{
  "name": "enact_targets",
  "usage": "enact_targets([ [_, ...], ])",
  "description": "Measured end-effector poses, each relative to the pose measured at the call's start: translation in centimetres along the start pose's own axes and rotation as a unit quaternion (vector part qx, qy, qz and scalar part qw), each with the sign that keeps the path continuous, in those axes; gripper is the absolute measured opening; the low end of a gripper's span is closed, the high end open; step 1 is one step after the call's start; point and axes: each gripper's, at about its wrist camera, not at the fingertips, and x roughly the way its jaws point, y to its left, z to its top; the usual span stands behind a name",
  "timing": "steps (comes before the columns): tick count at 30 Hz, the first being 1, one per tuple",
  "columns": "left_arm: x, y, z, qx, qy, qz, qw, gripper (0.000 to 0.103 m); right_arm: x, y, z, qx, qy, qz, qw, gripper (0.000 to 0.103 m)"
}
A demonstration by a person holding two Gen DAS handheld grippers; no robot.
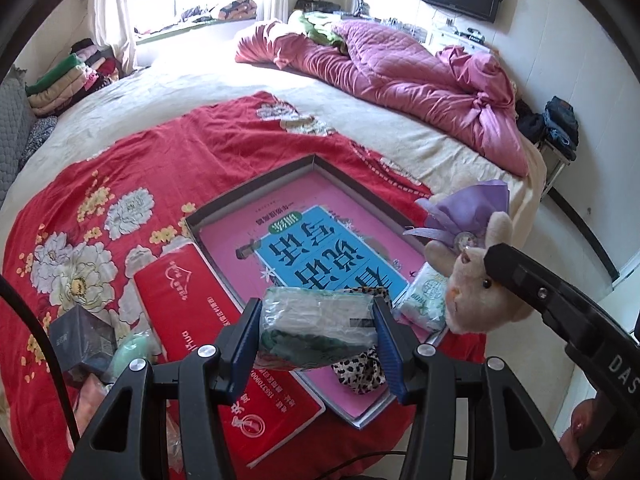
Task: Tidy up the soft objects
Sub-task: 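Lower the tissue pack with the left gripper while the right lowers the bunny into the tray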
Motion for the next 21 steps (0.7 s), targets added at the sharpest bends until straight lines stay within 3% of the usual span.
enact_targets([
  [10,2.3,-0.7,1.1,0.013,0.01,-0.013,0.9998,0.053,2.6,-1.8,-1.2,0.019,0.029,-0.002,0.999,0.027],
  [13,3.2,-1.2,1.5,0.028,0.011,-0.001,0.9995,0.053,2.8,-2.3,-1.2,0.023,0.029,-0.009,0.999,0.027],
  [21,5.9,-2.2,1.4,0.052,0.041,-0.004,0.9978,0.053,3.9,-3.3,-1.5,0.024,0.045,-0.02,0.999,0.027],
])
